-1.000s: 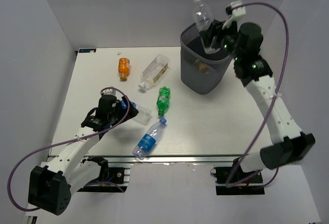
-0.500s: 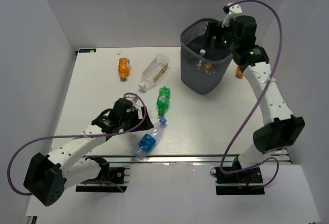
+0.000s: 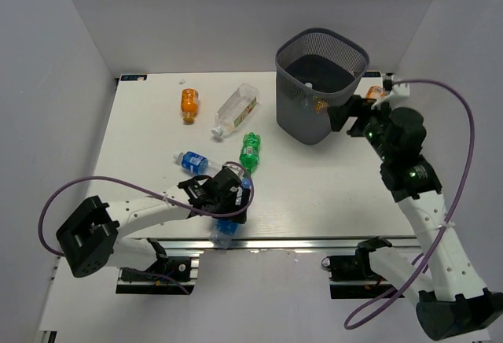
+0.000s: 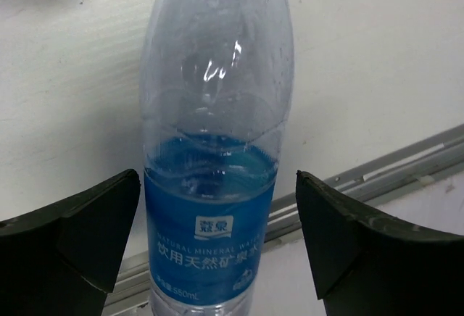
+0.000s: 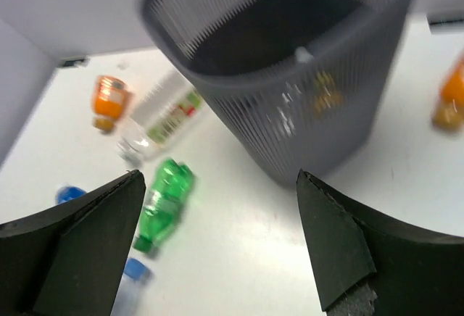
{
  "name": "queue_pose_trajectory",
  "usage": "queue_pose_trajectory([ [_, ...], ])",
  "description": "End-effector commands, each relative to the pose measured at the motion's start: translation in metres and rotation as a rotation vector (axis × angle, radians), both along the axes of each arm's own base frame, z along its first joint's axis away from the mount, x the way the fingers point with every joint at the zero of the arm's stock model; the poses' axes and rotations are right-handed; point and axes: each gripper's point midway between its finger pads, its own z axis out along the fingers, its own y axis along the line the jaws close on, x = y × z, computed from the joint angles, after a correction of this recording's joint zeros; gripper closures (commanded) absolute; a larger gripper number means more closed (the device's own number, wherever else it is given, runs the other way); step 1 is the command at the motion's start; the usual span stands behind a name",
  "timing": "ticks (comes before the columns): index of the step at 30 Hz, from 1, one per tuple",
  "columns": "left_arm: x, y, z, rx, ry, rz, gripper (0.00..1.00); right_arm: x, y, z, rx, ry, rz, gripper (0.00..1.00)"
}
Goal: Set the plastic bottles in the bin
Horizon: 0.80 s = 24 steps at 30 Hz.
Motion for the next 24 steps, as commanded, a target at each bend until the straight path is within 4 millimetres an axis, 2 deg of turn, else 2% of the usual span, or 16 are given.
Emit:
queue_pose_trajectory([
  [1,0.017,-0.009,0.014,0.025,-0.093,0.03,0.04,-0.003,-0.026,-0.033,0.083,0.044,-0.175,0.11],
  [3,0.014,-0.011,0.013,0.043,-0.1,0.017,0.16,-0.008,-0.038,-0.044,0.109,0.045,-0.24,0.11],
  [5,0.015,-0.015,0.021,0.048,-0.124,0.014,0.3,-0.01,-0.063,-0.076,0.065,0.129,-0.383,0.11],
  [7,0.02,-0.021,0.036,0.033,-0.166,0.017,0.4,-0.013,-0.078,-0.096,0.04,0.199,-0.48,0.11],
  [8,0.018,-0.024,0.04,0.031,-0.176,0.004,0.43,-0.017,-0.082,-0.112,0.017,0.254,-0.502,0.11],
  [9,0.019,-0.028,0.049,0.013,-0.195,-0.004,0.51,-0.019,-0.084,-0.118,0.016,0.271,-0.513,0.11],
  [11,0.023,-0.039,0.069,-0.025,-0.231,-0.018,0.54,-0.025,-0.087,-0.135,0.005,0.299,-0.525,0.11],
  [13,0.025,-0.045,0.087,-0.057,-0.26,-0.026,0.61,-0.028,-0.092,-0.141,0.006,0.297,-0.549,0.11],
  [17,0.034,-0.054,0.135,-0.132,-0.346,-0.027,0.63,-0.038,-0.11,-0.154,0.0,0.294,-0.624,0.1],
  [18,0.042,-0.057,0.156,-0.161,-0.396,-0.013,0.63,-0.039,-0.113,-0.158,-0.011,0.302,-0.637,0.11],
  [20,0.054,-0.059,0.18,-0.186,-0.463,0.022,0.63,-0.041,-0.118,-0.16,-0.012,0.307,-0.658,0.11],
  [21,0.069,-0.058,0.205,-0.188,-0.541,0.071,0.63,-0.042,-0.118,-0.162,-0.006,0.309,-0.66,0.11],
  [22,0.078,-0.058,0.219,-0.185,-0.583,0.103,0.63,-0.04,-0.116,-0.16,0.008,0.3,-0.65,0.11],
  [23,0.091,-0.066,0.245,-0.19,-0.634,0.123,0.63,-0.039,-0.114,-0.161,0.011,0.297,-0.64,0.11],
  [24,0.103,-0.064,0.26,-0.168,-0.689,0.166,0.63,-0.039,-0.114,-0.162,0.009,0.298,-0.633,0.11],
])
